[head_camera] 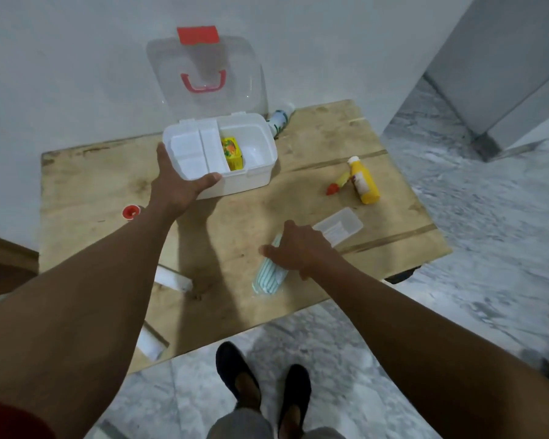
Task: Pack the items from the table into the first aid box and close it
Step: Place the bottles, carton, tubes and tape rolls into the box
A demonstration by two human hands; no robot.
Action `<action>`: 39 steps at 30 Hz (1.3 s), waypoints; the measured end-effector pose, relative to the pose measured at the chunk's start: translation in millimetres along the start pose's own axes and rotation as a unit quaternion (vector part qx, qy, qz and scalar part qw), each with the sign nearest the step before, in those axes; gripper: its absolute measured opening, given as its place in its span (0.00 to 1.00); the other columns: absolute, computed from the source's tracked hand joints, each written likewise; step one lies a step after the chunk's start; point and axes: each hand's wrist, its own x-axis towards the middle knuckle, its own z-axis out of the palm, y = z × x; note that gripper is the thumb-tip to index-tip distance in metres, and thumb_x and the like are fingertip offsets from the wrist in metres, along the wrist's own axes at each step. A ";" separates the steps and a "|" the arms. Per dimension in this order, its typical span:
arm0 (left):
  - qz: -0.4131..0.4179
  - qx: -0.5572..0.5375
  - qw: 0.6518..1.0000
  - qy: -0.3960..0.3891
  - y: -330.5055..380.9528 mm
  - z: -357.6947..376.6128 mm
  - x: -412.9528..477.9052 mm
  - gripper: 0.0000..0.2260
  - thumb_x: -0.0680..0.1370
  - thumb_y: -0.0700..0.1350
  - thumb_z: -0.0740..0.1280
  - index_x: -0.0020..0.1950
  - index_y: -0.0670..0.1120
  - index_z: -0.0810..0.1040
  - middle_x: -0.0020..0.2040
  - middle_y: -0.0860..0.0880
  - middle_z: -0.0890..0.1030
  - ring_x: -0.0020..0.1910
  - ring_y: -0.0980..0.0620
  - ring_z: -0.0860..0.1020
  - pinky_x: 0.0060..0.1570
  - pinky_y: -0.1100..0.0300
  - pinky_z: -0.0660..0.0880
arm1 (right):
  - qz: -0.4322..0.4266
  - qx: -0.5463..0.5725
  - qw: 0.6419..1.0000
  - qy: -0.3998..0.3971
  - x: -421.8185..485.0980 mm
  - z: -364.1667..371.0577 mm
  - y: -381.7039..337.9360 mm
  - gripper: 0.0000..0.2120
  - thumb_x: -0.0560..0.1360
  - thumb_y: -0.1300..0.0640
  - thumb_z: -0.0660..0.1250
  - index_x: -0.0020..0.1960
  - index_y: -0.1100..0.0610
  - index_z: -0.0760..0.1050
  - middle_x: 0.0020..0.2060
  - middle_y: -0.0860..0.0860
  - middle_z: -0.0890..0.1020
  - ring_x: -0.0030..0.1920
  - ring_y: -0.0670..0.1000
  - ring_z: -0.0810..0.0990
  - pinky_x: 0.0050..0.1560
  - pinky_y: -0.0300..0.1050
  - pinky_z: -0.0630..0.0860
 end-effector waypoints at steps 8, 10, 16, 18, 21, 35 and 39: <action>0.021 -0.030 0.999 -0.010 -2.6 3.0 -0.5 0.51 0.68 0.53 0.80 0.79 0.50 0.49 0.70 0.52 0.69 0.69 0.46 0.70 0.69 0.44 0.70 | -0.007 0.100 0.995 0.016 2.9 4.6 -2.2 0.23 0.72 0.46 0.67 0.62 0.58 0.69 0.53 0.56 0.81 0.50 0.58 0.83 0.51 0.55 0.82; 0.019 -0.036 0.999 -0.018 -0.8 3.4 -0.9 0.51 0.69 0.50 0.79 0.79 0.50 0.47 0.67 0.54 0.68 0.69 0.46 0.70 0.69 0.44 0.69 | 0.000 0.138 0.990 0.024 3.8 -6.6 -7.6 0.24 0.72 0.46 0.68 0.63 0.57 0.69 0.54 0.56 0.80 0.52 0.58 0.82 0.50 0.56 0.82; 0.002 -0.058 0.998 -0.033 4.7 1.2 -6.4 0.56 0.65 0.53 0.80 0.79 0.51 0.44 0.71 0.49 0.70 0.69 0.43 0.71 0.68 0.43 0.70 | -0.011 0.288 0.954 0.084 10.3 -68.8 -37.8 0.24 0.71 0.48 0.71 0.62 0.54 0.68 0.53 0.57 0.78 0.50 0.59 0.83 0.38 0.56 0.85; -0.002 -0.063 0.997 -0.037 7.3 -1.3 -7.1 0.56 0.63 0.56 0.78 0.79 0.51 0.44 0.72 0.46 0.70 0.68 0.42 0.72 0.68 0.43 0.70 | -0.021 0.337 0.934 0.114 11.5 -89.2 -47.1 0.21 0.70 0.50 0.70 0.57 0.54 0.66 0.51 0.57 0.77 0.50 0.60 0.83 0.36 0.58 0.84; -0.001 -0.059 0.997 -0.044 8.7 -1.7 -6.5 0.55 0.67 0.52 0.80 0.79 0.51 0.42 0.72 0.46 0.70 0.68 0.42 0.72 0.67 0.45 0.70 | -0.034 0.392 0.906 0.154 16.4 -111.1 -56.4 0.19 0.70 0.53 0.69 0.54 0.53 0.63 0.48 0.57 0.77 0.48 0.61 0.83 0.36 0.61 0.84; 0.017 -0.083 0.996 -0.034 10.0 -0.7 -5.6 0.51 0.63 0.55 0.78 0.78 0.54 0.50 0.65 0.54 0.70 0.63 0.49 0.72 0.58 0.55 0.72 | -0.090 0.223 0.952 0.192 89.7 -144.7 -70.7 0.21 0.73 0.50 0.71 0.61 0.54 0.68 0.54 0.55 0.79 0.55 0.58 0.79 0.53 0.45 0.73; 0.025 -0.090 0.995 -0.034 14.5 -0.9 -7.5 0.45 0.64 0.54 0.77 0.73 0.60 0.53 0.61 0.67 0.69 0.56 0.61 0.73 0.49 0.66 0.75 | -0.090 0.189 0.966 0.150 106.8 -137.3 -69.3 0.25 0.70 0.48 0.74 0.61 0.55 0.70 0.61 0.59 0.74 0.63 0.58 0.71 0.56 0.44 0.70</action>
